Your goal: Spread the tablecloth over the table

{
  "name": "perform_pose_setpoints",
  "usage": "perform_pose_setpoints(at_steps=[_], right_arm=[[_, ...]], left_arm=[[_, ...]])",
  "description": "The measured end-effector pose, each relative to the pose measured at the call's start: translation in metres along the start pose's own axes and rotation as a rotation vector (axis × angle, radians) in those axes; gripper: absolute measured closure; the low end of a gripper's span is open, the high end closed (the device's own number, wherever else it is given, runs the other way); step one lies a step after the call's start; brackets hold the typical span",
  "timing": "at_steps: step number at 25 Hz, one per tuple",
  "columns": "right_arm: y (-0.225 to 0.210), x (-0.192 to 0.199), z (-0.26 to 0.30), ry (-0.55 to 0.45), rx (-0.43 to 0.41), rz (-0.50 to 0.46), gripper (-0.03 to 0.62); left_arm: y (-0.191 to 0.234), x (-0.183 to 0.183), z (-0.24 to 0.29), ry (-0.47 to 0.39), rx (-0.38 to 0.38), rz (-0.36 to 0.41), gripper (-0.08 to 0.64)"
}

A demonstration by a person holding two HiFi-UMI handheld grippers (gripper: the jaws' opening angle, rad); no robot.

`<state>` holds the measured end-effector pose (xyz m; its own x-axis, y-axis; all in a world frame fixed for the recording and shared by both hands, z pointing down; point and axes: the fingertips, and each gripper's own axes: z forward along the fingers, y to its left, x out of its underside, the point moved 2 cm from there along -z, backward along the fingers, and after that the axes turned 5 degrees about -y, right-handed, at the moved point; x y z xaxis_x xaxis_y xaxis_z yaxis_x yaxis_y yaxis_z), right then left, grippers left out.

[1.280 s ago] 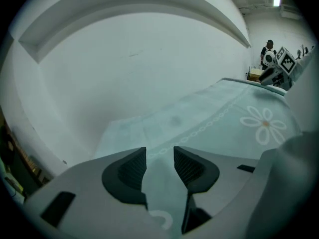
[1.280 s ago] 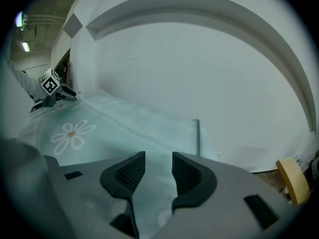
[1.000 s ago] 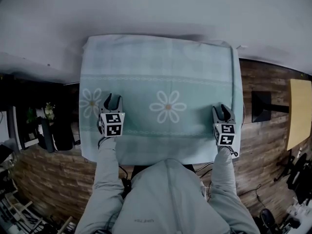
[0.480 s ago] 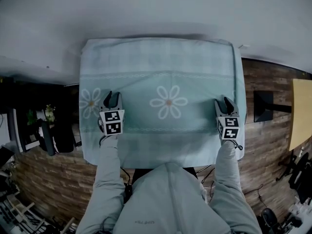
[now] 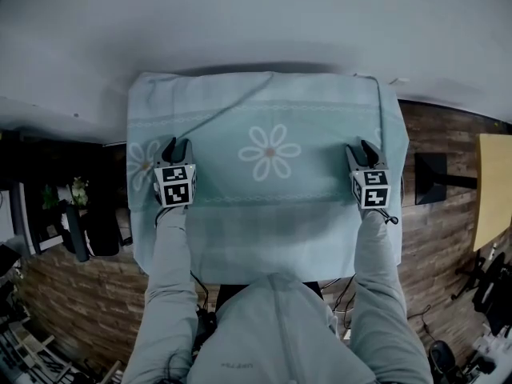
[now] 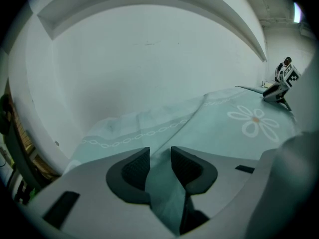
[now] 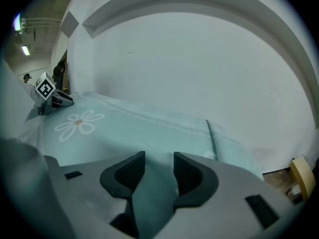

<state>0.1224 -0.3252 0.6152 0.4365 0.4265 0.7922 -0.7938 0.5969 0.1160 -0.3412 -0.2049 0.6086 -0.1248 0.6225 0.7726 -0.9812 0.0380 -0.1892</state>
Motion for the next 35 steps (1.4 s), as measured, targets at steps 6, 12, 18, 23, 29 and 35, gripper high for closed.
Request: perform_pose_setpoints(at_steps=[6, 12, 18, 23, 29, 35], right_arm=[[-0.005, 0.003, -0.003, 0.001, 0.007, 0.003, 0.42], [-0.018, 0.023, -0.03, 0.021, 0.073, 0.061, 0.42], [-0.014, 0.039, -0.048, 0.025, 0.115, 0.093, 0.42], [-0.014, 0.05, -0.077, 0.029, 0.145, 0.114, 0.42], [-0.028, 0.069, -0.14, -0.001, 0.209, 0.143, 0.42], [-0.05, 0.119, -0.195, 0.051, 0.23, 0.2, 0.42]], left_arm=[[-0.006, -0.006, 0.003, -0.001, -0.012, 0.017, 0.42], [-0.019, -0.004, -0.005, 0.003, 0.005, 0.051, 0.446], [-0.026, 0.004, -0.017, -0.001, 0.029, 0.061, 0.456], [-0.056, -0.005, -0.03, -0.03, 0.101, 0.072, 0.445], [-0.121, -0.04, -0.054, -0.11, 0.208, 0.086, 0.445], [-0.214, -0.073, -0.091, -0.194, 0.337, 0.098, 0.445]])
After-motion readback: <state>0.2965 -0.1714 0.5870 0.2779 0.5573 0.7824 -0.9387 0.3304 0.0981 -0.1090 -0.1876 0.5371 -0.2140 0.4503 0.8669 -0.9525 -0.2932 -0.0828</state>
